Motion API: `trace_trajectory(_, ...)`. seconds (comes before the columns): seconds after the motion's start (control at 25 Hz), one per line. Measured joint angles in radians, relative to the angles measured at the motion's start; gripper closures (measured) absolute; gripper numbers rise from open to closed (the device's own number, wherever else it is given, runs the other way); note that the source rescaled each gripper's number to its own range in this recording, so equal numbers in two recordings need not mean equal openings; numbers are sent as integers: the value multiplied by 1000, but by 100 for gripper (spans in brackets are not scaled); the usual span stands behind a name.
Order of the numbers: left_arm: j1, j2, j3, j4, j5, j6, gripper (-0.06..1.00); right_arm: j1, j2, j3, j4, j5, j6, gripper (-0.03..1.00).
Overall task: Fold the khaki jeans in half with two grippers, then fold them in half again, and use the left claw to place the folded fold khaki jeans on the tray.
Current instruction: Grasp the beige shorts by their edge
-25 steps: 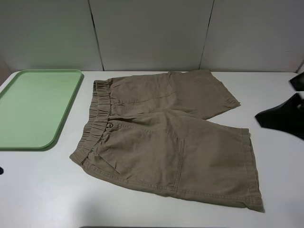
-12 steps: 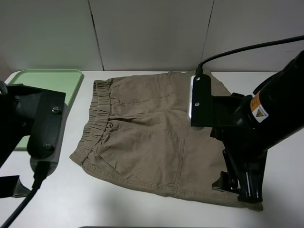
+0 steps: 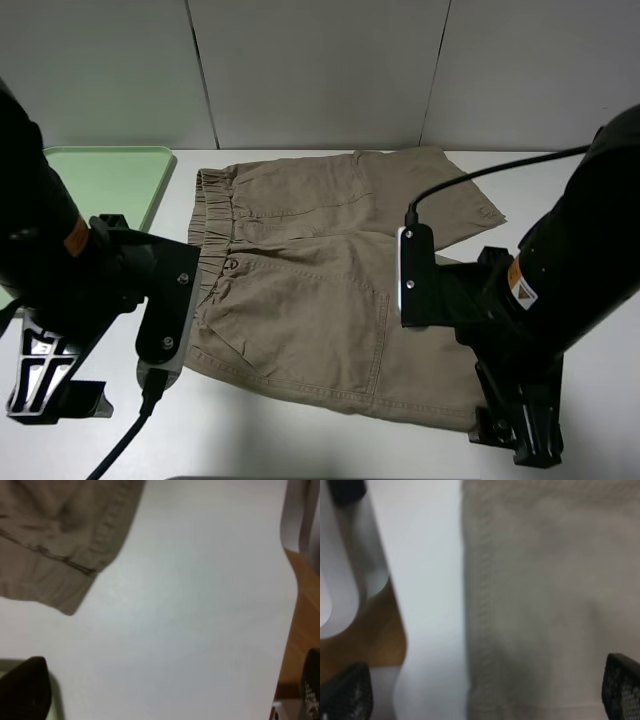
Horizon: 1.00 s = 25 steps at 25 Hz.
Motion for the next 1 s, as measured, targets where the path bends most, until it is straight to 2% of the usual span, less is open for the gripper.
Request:
trace_trajectory(0.32, 86, 135, 26, 0, -165, 55, -6, 0, -1, 175, -15, -151, -3, -3)
trace_trajectory(0.6, 89, 267, 30, 2, -289, 152, -5, 0, -2, 210, -54, -250, -3, -3)
trace_trajectory(0.88, 89, 375, 30, 21, -425, 163, -5, 0, -2, 210, -64, -306, -4, -3)
trace_trajectory(1.0, 89, 406, 17, 22, -440, 163, -4, 0, -2, 210, -73, -317, -4, -3)
